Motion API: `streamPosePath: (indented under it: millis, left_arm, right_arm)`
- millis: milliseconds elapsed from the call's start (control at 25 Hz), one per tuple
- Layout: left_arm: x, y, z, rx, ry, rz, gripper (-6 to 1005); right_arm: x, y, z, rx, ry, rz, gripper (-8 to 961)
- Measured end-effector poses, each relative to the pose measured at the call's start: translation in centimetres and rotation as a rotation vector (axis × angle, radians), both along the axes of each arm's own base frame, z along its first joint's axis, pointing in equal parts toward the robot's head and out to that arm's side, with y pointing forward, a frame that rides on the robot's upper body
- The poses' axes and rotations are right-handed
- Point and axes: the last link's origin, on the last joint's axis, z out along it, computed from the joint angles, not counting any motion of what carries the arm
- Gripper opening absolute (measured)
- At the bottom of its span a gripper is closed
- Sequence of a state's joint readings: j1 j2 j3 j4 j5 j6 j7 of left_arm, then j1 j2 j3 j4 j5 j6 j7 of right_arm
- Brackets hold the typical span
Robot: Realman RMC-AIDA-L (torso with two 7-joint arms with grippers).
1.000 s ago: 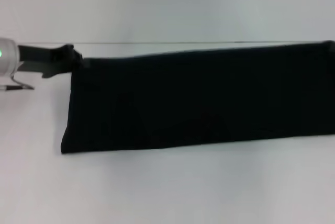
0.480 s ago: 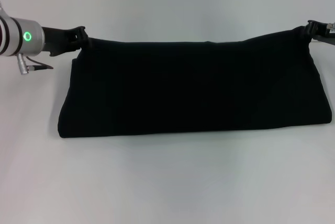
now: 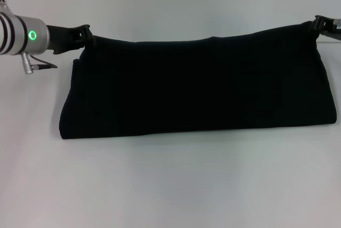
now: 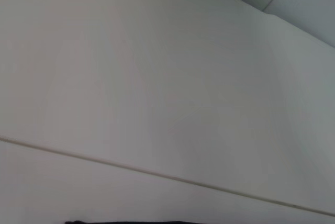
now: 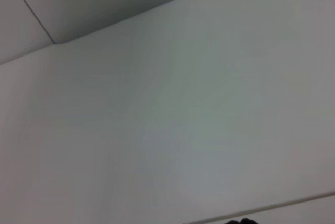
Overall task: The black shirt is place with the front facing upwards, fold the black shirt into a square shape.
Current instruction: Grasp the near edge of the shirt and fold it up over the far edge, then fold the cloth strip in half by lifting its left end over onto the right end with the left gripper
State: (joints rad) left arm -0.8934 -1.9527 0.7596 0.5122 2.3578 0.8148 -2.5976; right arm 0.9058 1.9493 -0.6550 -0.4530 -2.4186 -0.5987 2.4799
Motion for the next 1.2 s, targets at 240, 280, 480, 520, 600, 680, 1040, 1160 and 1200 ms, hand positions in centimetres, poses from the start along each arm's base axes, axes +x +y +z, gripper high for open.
streamPosePath:
  millis: [240, 280, 480, 520, 600, 680, 1040, 1160, 1200]
  left_arm:
    - [0.5, 0.4, -0.1, 0.001, 0.015, -0.005, 38]
    - [0.4, 0.5, 0.1, 0.009, 0.017, -0.004, 41]
    - [-0.4, 0.2, 1.1, 0.02, -0.004, 0.013, 147]
    - [-0.6, 0.0, 1.3, 0.016, -0.012, 0.016, 180]
    - [-1.2, -0.8, 1.7, 0.012, -0.029, 0.023, 247]
    - [-2.2, -2.1, 1.8, 0.001, -0.074, 0.04, 401]
    - [-5.9, -10.4, 2.5, -0.099, -0.538, 0.085, 645]
    - [-7.4, -12.9, 2.5, -0.106, -0.665, 0.148, 708]
    - [-7.9, -13.5, 2.4, -0.106, -0.69, 0.175, 752]
  right_arm:
    - [-0.7, 0.7, 1.3, -0.033, -0.04, 0.013, 101]
    - [-0.6, 0.9, 1.8, -0.025, -0.043, 0.009, 105]
    - [0.1, 0.9, 4.4, 0.003, -0.042, 0.002, 331]
    - [0.2, 0.6, 4.7, -0.007, -0.03, 0.002, 353]
    - [0.6, -0.4, 5.3, -0.032, 0.015, 0.004, 398]
    - [1.2, -2.1, 5.2, -0.073, 0.085, 0.019, 442]
    - [3.3, -12.2, 3.4, -0.215, 0.577, 0.251, 714]
    - [4.2, -14.6, 2.9, -0.211, 0.683, 0.278, 800]
    - [4.5, -15.2, 2.8, -0.21, 0.702, 0.277, 806]
